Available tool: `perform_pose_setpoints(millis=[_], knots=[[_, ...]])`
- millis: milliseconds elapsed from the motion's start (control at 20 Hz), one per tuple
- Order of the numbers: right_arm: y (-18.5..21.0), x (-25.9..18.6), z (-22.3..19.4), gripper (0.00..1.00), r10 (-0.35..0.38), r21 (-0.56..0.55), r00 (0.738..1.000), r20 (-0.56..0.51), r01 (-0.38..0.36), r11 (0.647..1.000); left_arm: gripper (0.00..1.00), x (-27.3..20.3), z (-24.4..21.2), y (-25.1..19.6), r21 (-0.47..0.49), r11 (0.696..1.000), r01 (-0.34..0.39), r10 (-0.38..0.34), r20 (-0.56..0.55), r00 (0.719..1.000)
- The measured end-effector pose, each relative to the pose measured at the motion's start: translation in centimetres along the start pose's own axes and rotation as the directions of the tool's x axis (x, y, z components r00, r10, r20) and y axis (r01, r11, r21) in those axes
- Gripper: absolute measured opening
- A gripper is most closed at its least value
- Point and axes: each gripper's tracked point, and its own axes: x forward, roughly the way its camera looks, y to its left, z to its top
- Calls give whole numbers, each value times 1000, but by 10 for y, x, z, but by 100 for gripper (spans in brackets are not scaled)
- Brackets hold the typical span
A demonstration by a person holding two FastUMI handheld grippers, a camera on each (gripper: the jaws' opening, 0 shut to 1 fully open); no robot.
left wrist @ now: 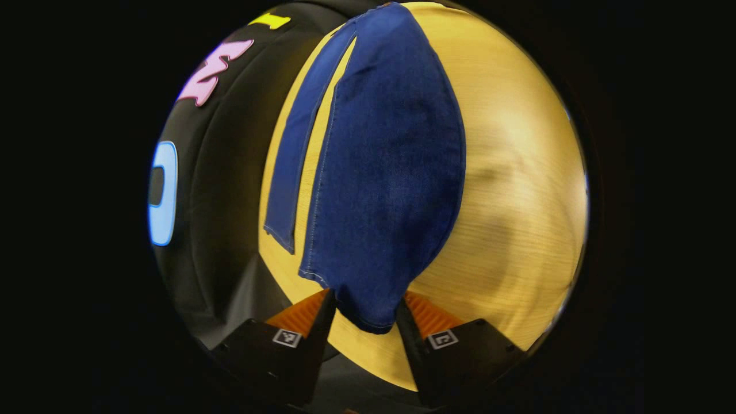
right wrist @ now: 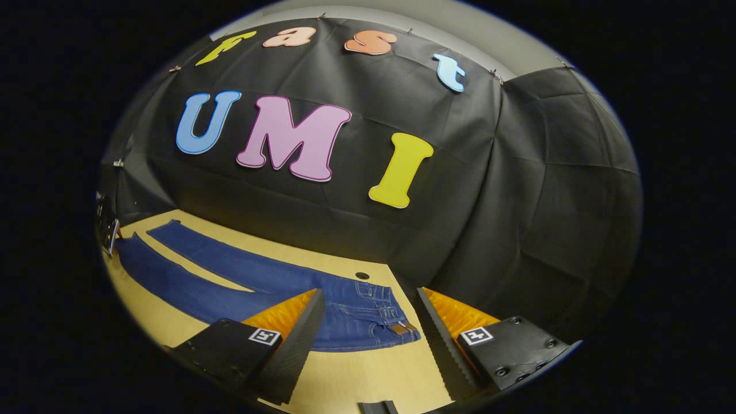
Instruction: Grasp the waist and the cuffs of the jeans and fold them to make the two legs overlap; first hold the waist and fold one-third of the jeans toward the cuffs, then hold the cuffs and fold the remaining one-third in the same direction to finish folding.
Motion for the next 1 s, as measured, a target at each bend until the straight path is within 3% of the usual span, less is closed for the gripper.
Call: perform_pose_setpoints(millis=[50, 100, 150, 250, 350, 450, 500, 700, 850, 900, 1000], knots=[[-2, 5, -7, 97, 3, -12, 1000, -5, -3, 1000, 63, 0, -2, -2, 1, 1000, 15, -15, -7, 1000], [-4, 10, -14, 97, 6, -28, 1000, -8, -6, 1000, 45, 2, -2, -6, 2, 999, 34, -34, -15, 999], [-7, 16, -22, 97, 11, -50, 1000, -7, -12, 999, 46, 4, -1, -8, 6, 999, 37, -37, -21, 999], [-13, 29, -36, 97, 16, -82, 1000, -16, -17, 996, 18, 7, 0, -9, -11, 1000, 24, -25, -31, 999], [-16, 43, -53, 97, 27, -96, 999, -42, -31, 995, 23, 6, 2, -7, -29, 1000, 9, -10, -43, 999], [-16, 53, -66, 97, 45, -120, 997, -58, -52, 991, 0, 8, 2, -9, -41, 999, 14, -16, -48, 999], [-15, 58, -71, 97, 61, -136, 996, -65, -69, 988, 6, 9, 3, -8, -39, 999, 18, -20, -47, 999], [-23, 90, -108, 98, 151, -212, 973, -177, -187, 959, 2, 8, 3, -9, -37, 999, 28, -30, -40, 999], [-46, 110, -129, 98, 181, -411, 951, -250, -273, 870, 2, 8, 3, -8, -45, 999, 17, -19, -46, 999], [-52, 114, -133, 97, 191, -480, 943, -271, -305, 822, 2, 7, 3, -8, -67, 998, 11, -14, -47, 999], [-55, 120, -142, 97, 226, -613, 924, -310, -375, 696, 2, 7, 5, -8, -91, 996, 2, -7, -48, 999]])
